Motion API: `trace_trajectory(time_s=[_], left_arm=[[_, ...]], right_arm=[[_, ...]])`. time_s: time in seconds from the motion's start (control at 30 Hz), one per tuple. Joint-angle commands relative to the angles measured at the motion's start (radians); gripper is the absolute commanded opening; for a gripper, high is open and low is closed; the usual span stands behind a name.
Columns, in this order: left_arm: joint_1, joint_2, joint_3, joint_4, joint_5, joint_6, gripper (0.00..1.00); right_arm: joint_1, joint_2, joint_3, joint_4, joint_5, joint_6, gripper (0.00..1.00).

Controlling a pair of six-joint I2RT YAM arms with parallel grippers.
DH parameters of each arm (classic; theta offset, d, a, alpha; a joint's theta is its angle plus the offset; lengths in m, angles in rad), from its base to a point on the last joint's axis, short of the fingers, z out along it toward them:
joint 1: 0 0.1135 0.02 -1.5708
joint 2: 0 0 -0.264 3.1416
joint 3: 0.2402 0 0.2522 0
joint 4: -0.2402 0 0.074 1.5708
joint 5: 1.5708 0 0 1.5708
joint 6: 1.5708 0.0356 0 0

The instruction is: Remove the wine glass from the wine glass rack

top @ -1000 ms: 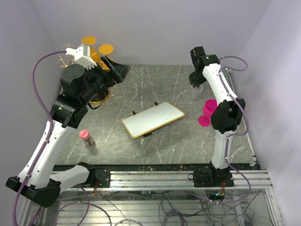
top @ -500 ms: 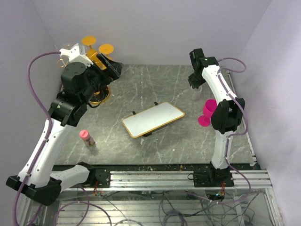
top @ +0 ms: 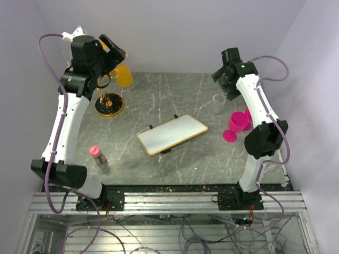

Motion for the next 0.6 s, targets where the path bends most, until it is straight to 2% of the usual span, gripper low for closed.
trace_trajectory(time_s=[0.0,0.13,0.23,0.43,0.57], left_arm=[[0.010,0.111,0.160,-0.095,-0.024,-0.003,0.91],[0.020,0.244,0.327,-0.213,-0.098,-0.057,0.85],[0.021,0.307,0.384,-0.257,-0.175,-0.109,0.84],[0.045,0.427,0.489,-0.272,-0.157,-0.147,0.74],[0.049,0.499,0.592,-0.335,-0.217,-0.161,0.69]], right_arm=[[0.002,-0.116,-0.023,0.044,0.050,-0.063,0.99],[0.004,-0.188,-0.059,0.066,0.040,-0.114,1.00],[0.004,-0.245,-0.096,0.077,0.043,-0.131,1.00],[0.004,-0.352,-0.200,0.132,0.088,-0.139,1.00],[0.004,-0.381,-0.234,0.143,0.103,-0.138,1.00]])
